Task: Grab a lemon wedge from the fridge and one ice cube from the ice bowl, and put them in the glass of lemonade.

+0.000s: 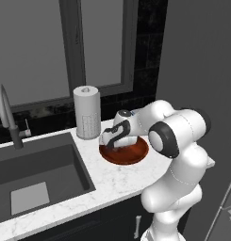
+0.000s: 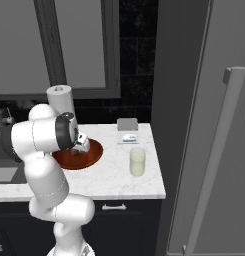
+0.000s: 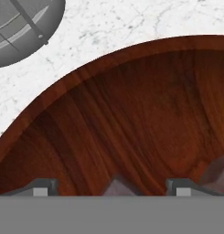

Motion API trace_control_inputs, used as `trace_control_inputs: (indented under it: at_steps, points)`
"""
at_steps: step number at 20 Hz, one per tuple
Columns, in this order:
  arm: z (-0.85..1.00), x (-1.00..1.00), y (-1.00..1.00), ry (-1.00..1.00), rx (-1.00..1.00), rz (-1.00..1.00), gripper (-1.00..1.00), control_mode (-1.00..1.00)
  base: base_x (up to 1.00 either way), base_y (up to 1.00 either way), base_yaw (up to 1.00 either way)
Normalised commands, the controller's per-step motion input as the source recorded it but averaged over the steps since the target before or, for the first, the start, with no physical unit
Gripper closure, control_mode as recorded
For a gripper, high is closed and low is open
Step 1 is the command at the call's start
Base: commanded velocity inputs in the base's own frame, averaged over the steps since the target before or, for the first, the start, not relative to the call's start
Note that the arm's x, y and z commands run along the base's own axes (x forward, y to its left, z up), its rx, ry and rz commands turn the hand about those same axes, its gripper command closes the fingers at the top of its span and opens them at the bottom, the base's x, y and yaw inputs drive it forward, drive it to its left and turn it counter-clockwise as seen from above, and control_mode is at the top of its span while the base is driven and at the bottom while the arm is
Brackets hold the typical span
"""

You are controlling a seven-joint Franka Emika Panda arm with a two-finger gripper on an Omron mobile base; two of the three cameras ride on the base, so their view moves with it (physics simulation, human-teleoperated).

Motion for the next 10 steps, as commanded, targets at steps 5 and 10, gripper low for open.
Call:
trace_control_inputs:
  at_steps: [5, 10]
  points:
    - [0.00, 0.00, 0.00, 0.00, 0.00, 0.00, 1.00, -1.00, 0.00, 0.00, 0.00]
    - [0.00, 0.00, 0.00, 0.00, 0.00, 0.00, 1.00, -1.00, 0.00, 0.00, 0.00]
